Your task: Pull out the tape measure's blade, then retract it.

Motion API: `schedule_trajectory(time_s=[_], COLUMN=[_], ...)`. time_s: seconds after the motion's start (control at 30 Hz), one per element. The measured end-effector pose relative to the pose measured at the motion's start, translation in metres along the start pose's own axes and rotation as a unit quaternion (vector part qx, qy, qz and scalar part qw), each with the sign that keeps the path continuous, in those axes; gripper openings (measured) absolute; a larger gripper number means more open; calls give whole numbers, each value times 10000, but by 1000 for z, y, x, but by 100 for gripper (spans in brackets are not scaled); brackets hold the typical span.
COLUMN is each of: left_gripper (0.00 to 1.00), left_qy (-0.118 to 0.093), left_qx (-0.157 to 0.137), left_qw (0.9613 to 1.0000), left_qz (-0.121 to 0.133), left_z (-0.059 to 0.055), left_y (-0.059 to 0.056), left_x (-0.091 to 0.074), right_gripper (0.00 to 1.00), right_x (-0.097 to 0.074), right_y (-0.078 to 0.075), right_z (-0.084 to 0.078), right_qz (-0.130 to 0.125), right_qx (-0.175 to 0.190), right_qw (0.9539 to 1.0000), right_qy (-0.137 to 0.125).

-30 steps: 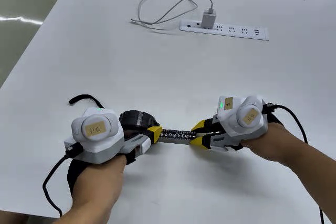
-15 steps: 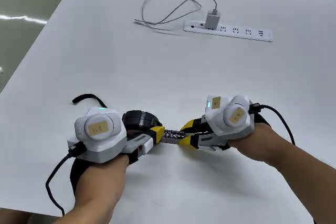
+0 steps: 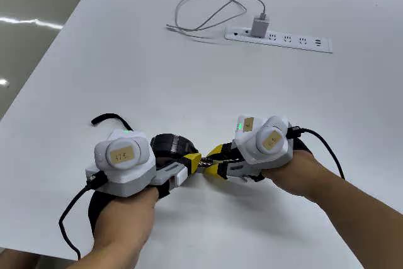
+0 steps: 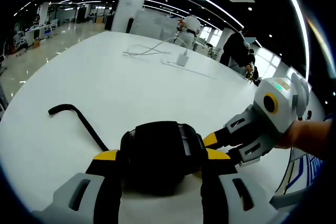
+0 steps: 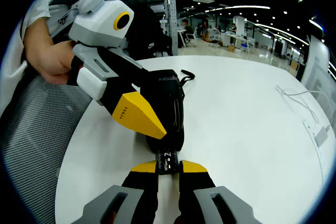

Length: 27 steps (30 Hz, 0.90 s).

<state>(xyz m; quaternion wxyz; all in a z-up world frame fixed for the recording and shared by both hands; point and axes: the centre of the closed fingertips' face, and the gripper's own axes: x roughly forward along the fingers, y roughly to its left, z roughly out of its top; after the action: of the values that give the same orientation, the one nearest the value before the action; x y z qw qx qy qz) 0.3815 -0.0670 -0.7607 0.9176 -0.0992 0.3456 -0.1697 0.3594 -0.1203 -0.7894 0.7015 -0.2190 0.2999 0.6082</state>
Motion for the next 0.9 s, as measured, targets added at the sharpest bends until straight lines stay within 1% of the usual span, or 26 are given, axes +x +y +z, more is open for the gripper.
schedule_trajectory(time_s=[0.23, 0.27, 0.67, 0.77, 0.83, 0.9], left_gripper=[57, 57, 58, 58, 59, 60], left_qy=[-2, -4, -33, -62, -90, -135], left_qx=[-5, 17, -3, 55, 98, 105], left_qw=[10000, 10000, 10000, 9999, 9998, 9998], left_qz=[-10, -9, -31, -68, -125, -106], left_z=[0, 0, 0, 0, 0, 0], left_y=[0, 0, 0, -1, -1, -2], left_x=[0, 0, 0, 0, 0, 0], right_gripper=[11, 11, 12, 12, 17, 21], right_x=[9, 8, 7, 8, 7, 5], right_y=[1, 1, 1, 2, 1, -1], right_z=[7, 7, 6, 6, 6, 7], right_qz=[9, 14, -6, -6, -55, -89], right_qx=[-19, -53, 27, 29, 50, 110], right_qw=[10000, 10000, 10000, 10000, 10000, 9999], right_qy=[-47, -30, -26, -9, -17, -35])
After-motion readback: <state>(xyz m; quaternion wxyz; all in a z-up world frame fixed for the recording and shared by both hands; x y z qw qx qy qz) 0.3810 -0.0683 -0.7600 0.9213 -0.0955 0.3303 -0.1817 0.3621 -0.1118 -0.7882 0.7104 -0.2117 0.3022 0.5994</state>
